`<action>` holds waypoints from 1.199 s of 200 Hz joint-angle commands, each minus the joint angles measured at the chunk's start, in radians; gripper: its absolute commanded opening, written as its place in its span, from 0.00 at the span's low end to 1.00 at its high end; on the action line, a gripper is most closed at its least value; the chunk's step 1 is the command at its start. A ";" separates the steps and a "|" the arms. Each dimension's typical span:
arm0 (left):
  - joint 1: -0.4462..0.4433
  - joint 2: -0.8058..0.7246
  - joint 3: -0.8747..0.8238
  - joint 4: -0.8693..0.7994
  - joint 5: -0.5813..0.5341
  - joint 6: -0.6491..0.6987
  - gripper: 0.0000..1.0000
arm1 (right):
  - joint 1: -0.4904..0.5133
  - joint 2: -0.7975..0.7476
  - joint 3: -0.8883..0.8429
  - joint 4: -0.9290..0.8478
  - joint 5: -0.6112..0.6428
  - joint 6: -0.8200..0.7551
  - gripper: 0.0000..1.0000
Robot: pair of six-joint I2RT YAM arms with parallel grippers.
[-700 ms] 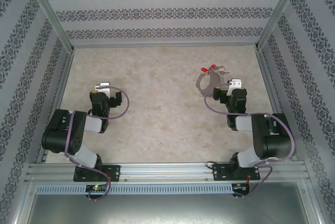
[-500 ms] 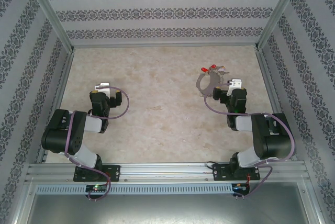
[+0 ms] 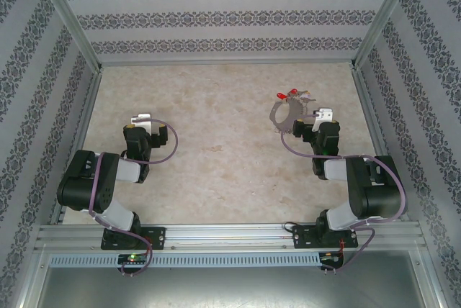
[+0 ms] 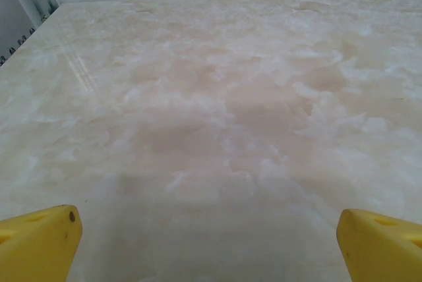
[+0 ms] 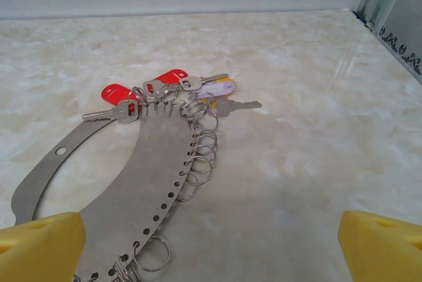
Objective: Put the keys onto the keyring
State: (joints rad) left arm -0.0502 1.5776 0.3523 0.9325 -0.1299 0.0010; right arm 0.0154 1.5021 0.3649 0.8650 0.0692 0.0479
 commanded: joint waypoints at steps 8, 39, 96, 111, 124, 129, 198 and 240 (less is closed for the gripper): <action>0.009 0.012 0.013 0.056 0.018 0.014 1.00 | -0.002 0.009 0.021 0.028 -0.002 -0.008 0.98; 0.009 0.012 0.013 0.056 0.018 0.015 1.00 | 0.000 0.008 0.022 0.028 -0.002 -0.007 0.98; 0.009 0.012 0.011 0.058 0.018 0.014 1.00 | 0.004 0.009 0.022 0.028 0.006 -0.011 0.98; 0.009 0.012 0.011 0.059 0.035 0.020 1.00 | 0.008 0.006 0.019 0.032 0.027 -0.010 0.98; 0.015 0.009 0.022 0.031 0.048 0.013 1.00 | 0.015 -0.002 0.017 0.026 0.081 0.003 0.98; 0.015 0.010 0.019 0.039 0.049 0.014 1.00 | 0.015 -0.005 0.016 0.026 0.094 0.007 0.98; 0.012 -0.089 -0.027 0.040 0.055 0.022 1.00 | 0.081 -0.173 0.007 -0.110 0.181 -0.053 0.98; 0.012 -0.143 -0.007 -0.054 0.061 0.020 1.00 | 0.110 -0.287 0.151 -0.508 0.272 0.083 0.98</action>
State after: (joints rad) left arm -0.0502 1.4769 0.3386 0.9264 -0.0784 0.0162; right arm 0.1219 1.2598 0.3866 0.6796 0.2493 0.0341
